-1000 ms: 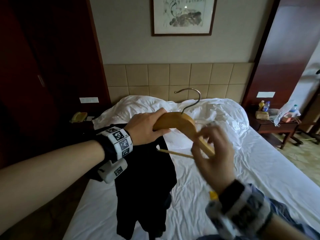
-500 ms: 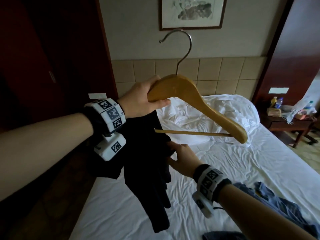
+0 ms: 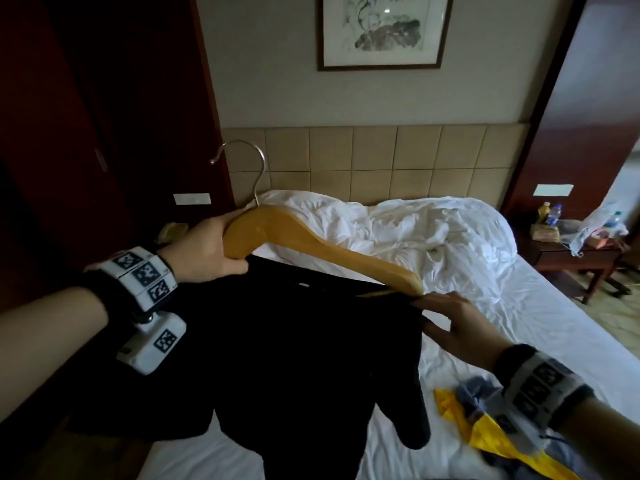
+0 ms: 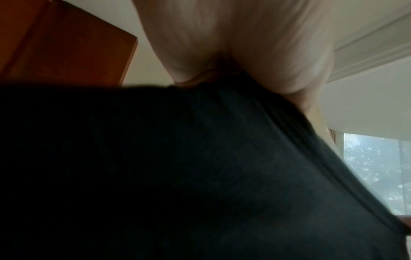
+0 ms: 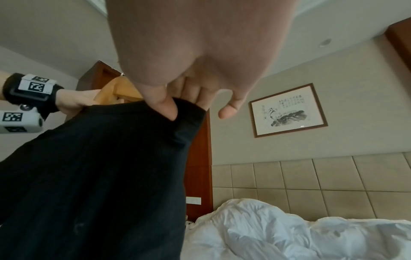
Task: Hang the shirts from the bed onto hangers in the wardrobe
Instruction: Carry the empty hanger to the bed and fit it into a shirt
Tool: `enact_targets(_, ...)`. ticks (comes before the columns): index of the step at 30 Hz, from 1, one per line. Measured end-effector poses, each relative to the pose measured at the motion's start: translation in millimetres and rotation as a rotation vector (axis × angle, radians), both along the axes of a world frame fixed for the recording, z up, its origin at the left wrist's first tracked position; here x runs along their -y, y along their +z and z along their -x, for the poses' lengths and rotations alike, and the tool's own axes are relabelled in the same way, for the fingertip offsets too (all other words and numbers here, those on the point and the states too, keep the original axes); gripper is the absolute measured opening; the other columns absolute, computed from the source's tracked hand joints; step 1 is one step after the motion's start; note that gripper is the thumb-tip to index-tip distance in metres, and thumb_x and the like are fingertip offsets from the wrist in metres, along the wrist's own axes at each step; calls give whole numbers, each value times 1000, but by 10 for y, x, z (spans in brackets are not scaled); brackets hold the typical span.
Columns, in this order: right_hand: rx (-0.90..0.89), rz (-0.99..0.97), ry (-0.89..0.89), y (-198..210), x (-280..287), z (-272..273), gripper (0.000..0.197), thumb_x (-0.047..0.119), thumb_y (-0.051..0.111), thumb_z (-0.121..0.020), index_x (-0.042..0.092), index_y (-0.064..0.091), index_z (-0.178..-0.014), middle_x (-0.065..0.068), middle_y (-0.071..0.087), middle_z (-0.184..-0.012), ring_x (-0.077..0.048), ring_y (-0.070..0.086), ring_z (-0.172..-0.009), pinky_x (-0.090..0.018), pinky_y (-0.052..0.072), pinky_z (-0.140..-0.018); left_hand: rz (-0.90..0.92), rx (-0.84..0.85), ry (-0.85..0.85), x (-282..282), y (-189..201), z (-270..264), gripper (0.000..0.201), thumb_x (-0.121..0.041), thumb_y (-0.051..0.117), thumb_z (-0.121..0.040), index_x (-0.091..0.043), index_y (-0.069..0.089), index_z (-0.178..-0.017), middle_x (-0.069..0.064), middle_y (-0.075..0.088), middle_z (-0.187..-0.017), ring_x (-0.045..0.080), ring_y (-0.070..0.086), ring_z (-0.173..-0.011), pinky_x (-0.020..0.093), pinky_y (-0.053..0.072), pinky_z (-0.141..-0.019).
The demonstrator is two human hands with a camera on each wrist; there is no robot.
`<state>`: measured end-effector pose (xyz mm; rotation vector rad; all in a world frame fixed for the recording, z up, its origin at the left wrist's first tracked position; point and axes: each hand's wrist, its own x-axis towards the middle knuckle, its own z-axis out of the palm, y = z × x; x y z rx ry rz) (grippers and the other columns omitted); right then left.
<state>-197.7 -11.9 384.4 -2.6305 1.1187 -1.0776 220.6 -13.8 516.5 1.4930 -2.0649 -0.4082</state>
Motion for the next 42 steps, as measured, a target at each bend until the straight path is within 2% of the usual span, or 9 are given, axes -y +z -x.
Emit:
enact_targets(7,22,171,18,276,102,133,23,18,54,-83,11,75,-90,0,75,-91,-7,59,-80,-26,40,-80,-86,22,37,-42,-71,-53,31,-44,73,-53,-50,56,-78,-11,57,-61,10,56,-58,32,45,-63)
enact_targets(11,64,233,4,472,168,169,31,17,48,-82,5,75,-76,2,74,-83,-1,56,-72,-19,35,-83,-91,17,79,-100,-82,-18,31,-5,82,-71,-6,55,-88,-3,43,-74,6,50,-65,13,42,-61)
enact_targets(17,44,380,17,714,97,120,29,10,47,-82,4,73,-72,-1,72,-73,-12,55,-65,-25,36,-83,-87,-60,158,-13,-128,-168,36,-35,75,-50,-16,52,-69,4,56,-62,23,59,-60,37,47,-64)
enact_targets(23,123,381,-67,732,6,45,30,12,45,-81,4,71,-68,0,69,-67,-16,42,-68,-15,35,-77,42,-25,176,-71,-214,-28,43,-4,81,-68,-27,45,-67,-2,54,-69,9,52,-70,26,38,-69)
enact_targets(28,54,300,-73,772,106,-13,32,14,41,-80,6,70,-68,21,54,-62,-4,45,-69,-17,28,-75,103,-13,116,-130,-192,51,46,-3,81,-68,-29,43,-66,-5,50,-67,3,51,-67,11,35,-69)
enact_targets(30,-18,299,-72,751,179,48,33,14,40,-82,7,71,-73,14,62,-66,3,43,-72,-20,29,-79,86,-28,52,-157,-206,26,34,-12,81,-63,-19,47,-66,3,50,-64,6,54,-62,10,39,-64)
enact_targets(32,-53,310,-87,788,249,87,34,14,41,-83,6,73,-76,1,68,-70,-5,47,-65,-26,31,-80,9,-18,-16,-154,-259,-19,29,-17,80,-63,-12,51,-68,0,56,-61,6,55,-58,25,42,-60)
enact_targets(35,-124,342,-95,980,297,-42,33,13,41,-80,7,73,-76,-3,68,-72,-27,60,-60,-32,33,-79,-104,111,-58,-94,-384,-34,35,-11,81,-67,-31,55,-81,-14,62,-66,2,59,-62,24,44,-60)
enact_targets(42,-95,304,-11,1223,247,-548,28,9,39,-73,6,66,-69,0,61,-67,-12,48,-70,-28,35,-75,16,16,45,4,-509,160,54,-19,83,-70,-19,62,-119,-5,68,-90,3,62,-82,31,54,-75)
